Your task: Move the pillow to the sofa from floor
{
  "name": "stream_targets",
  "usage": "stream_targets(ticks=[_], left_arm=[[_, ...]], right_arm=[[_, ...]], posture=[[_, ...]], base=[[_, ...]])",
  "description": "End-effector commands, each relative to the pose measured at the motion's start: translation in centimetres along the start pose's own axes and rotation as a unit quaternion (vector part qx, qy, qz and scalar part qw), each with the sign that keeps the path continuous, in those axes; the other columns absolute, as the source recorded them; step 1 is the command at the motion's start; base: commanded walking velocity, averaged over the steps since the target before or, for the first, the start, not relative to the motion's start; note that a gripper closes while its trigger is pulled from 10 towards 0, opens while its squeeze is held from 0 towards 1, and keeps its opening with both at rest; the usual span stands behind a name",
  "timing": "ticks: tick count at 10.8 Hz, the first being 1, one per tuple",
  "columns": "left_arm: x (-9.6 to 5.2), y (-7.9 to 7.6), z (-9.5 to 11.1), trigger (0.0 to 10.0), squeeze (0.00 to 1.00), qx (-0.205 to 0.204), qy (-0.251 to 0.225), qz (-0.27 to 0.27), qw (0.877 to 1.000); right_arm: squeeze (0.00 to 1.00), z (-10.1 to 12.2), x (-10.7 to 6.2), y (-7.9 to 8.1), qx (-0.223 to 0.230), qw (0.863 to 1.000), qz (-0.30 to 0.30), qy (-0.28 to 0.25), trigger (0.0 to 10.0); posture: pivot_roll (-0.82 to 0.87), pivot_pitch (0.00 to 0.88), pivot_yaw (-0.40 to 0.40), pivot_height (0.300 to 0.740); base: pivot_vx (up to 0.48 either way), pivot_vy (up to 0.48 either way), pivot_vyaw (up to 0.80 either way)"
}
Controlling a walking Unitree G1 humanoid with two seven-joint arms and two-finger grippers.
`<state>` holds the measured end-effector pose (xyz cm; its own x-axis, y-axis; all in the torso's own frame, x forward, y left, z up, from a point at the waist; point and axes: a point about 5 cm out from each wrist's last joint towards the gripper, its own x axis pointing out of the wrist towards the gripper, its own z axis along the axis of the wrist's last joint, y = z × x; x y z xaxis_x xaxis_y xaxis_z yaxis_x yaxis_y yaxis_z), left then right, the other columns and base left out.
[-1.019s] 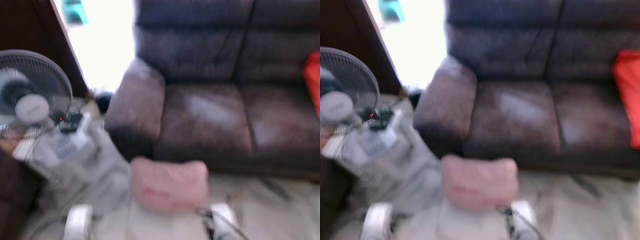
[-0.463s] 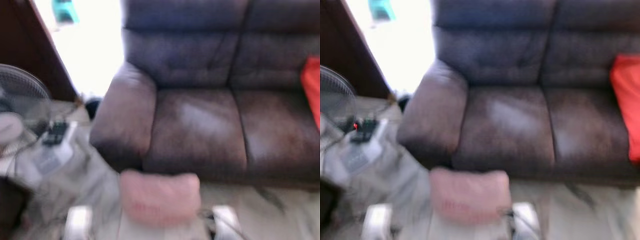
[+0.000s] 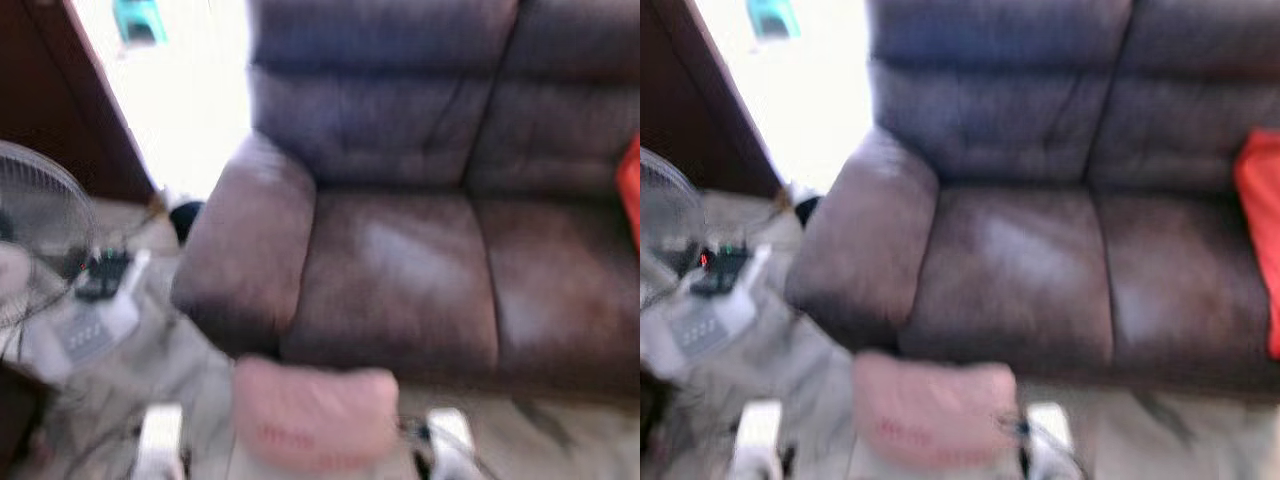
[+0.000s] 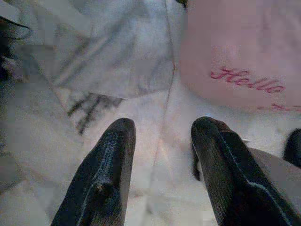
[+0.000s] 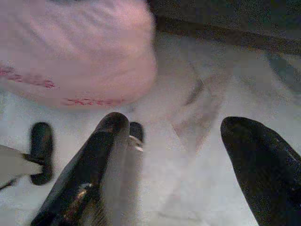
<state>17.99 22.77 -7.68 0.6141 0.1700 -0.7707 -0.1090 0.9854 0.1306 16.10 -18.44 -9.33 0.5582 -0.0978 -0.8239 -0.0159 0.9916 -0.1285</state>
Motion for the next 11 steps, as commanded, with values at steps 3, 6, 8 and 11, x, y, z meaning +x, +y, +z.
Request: stream_targets(ticks=[3, 6, 8, 11], left_arm=[[-0.3, 0.7, -1.1, 10.0, 0.0, -0.003, 0.018, 0.01, 1.0], [-0.1, -1.7, -0.7, 10.0, 0.0, -0.006, 0.016, 0.0, 1.0], [0.1, -3.8, 0.3, 10.0, 0.0, -0.004, 0.009, -0.008, 1.0], [0.2, -4.6, 0.7, 10.0, 0.0, 0.005, 0.004, -0.014, 1.0]], right_arm=[[0.0, -0.4, -0.1, 0.5, 0.004, 1.0, 0.006, 0.007, 10.0], [0.0, -0.6, -0.1, 0.6, 0.013, 1.0, 0.007, 0.008, 10.0], [0.0, -0.5, -0.1, 0.4, 0.008, 1.0, 0.006, 0.011, 10.0], [0.0, -0.4, -0.1, 0.4, 0.009, 1.0, 0.005, 0.01, 10.0]], posture=[[0.03, 0.096, -0.004, 0.74], [0.04, 0.097, -0.004, 0.74], [0.04, 0.096, -0.004, 0.74], [0.04, 0.081, -0.002, 0.74]], base=[[0.0, 0.0, 0.0], [0.0, 0.3, 0.0], [0.0, 0.463, -0.35], [0.0, 0.08, 0.0]])
